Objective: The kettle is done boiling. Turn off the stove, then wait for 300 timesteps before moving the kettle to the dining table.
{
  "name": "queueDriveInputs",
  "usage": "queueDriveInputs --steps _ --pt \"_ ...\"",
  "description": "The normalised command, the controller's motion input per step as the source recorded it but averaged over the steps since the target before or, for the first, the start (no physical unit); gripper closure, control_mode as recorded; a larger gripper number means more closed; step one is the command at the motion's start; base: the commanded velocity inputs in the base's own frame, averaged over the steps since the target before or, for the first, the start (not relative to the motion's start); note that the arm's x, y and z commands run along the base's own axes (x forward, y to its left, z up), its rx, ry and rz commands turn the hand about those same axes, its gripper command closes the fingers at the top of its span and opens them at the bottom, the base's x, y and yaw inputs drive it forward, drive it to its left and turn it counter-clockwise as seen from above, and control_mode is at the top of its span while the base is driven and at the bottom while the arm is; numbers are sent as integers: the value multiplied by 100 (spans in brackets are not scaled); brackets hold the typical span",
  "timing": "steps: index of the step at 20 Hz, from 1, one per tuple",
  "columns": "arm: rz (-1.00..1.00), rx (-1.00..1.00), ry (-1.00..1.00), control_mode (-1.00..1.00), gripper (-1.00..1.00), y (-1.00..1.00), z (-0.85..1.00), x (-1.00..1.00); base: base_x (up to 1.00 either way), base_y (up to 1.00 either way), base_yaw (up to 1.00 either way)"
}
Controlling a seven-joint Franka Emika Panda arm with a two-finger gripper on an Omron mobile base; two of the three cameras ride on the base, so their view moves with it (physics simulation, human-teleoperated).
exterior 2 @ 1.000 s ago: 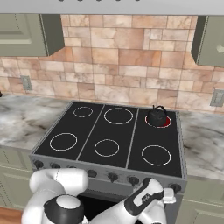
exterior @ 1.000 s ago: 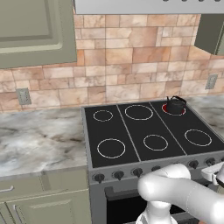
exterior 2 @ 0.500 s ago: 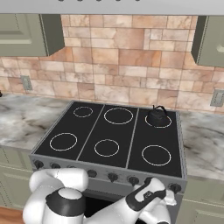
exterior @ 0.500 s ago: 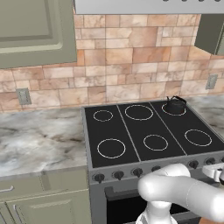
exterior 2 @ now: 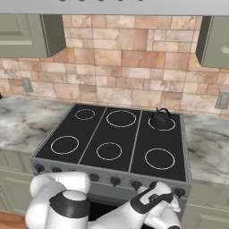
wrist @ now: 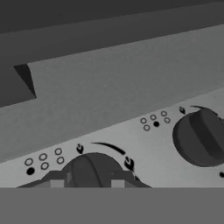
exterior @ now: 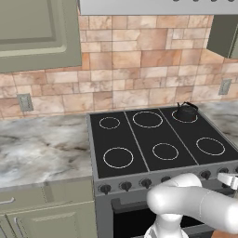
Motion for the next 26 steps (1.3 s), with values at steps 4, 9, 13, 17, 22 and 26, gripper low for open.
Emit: queueDriveInputs --steps 4,9,13,17,22,26 --pt "-6 20 8 -100 100 19 0 -7 0 0 0" --pt "-7 18 10 -100 100 24 0 -3 0 0 0" --pt "-6 16 10 -100 100 23 0 -5 0 0 0" --pt "-5 11 11 -100 -100 29 0 0 0 0 0" --pt "0 2 2 -100 -100 2 -3 -2 0 0 0" --pt "0 0 -1 -100 -100 0 3 -25 0 0 0"
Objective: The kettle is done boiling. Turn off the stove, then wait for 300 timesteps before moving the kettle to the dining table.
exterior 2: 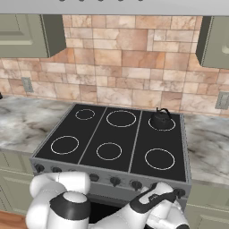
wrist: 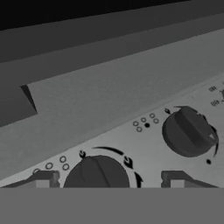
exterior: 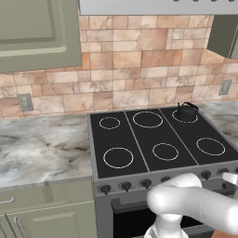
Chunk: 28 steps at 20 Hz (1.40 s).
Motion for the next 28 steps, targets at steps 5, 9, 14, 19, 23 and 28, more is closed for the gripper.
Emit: queueDriveInputs --steps 5,9,14,19,23,28 --pt "0 0 0 -100 -100 0 13 -30 0 0 0" --pt "0 0 -1 -100 -100 7 33 -25 0 0 0" --pt "0 0 0 -100 -100 18 42 -16 0 0 0" --pt "0 -2 0 -100 -100 29 38 -18 0 0 0" --pt "0 -4 0 -100 -100 29 38 -20 0 0 0" --pt "0 -5 -2 -100 -100 28 44 -17 0 0 0"
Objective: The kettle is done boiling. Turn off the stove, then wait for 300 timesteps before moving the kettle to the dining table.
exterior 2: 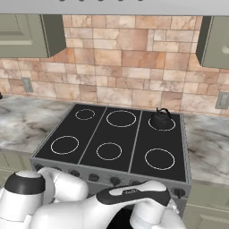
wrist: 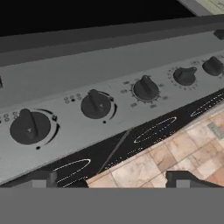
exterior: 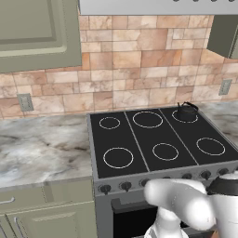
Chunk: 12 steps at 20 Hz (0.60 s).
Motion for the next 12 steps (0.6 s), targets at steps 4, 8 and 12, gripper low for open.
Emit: queueDriveInputs --steps 4,8,12 --pt "0 -12 -2 -100 -100 23 55 -1 0 0 0" --pt "0 -19 -1 -100 -100 28 47 0 0 0 0" --pt "0 -24 0 -100 -100 33 53 0 0 0 0"
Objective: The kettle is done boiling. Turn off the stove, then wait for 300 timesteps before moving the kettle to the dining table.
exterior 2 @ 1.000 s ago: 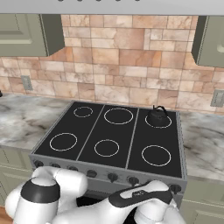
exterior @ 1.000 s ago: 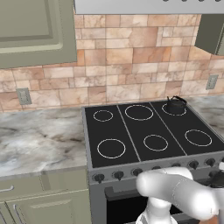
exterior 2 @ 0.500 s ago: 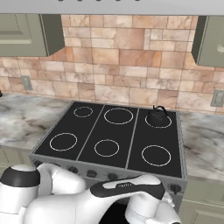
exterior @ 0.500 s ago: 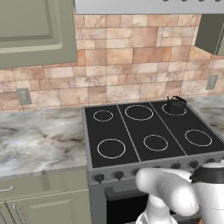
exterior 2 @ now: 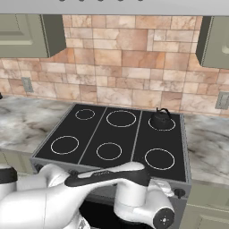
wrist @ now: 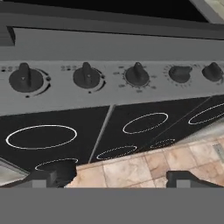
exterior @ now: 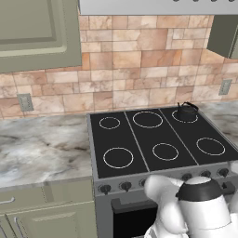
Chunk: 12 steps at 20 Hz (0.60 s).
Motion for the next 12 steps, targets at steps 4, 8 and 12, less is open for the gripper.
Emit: queueDriveInputs --steps 4,8,12 --pt "0 -25 0 -100 -100 31 52 3 0 0 0" --pt "0 -25 0 -100 -100 24 51 10 0 0 0" --pt "5 -24 0 -100 -100 11 46 23 0 0 0"
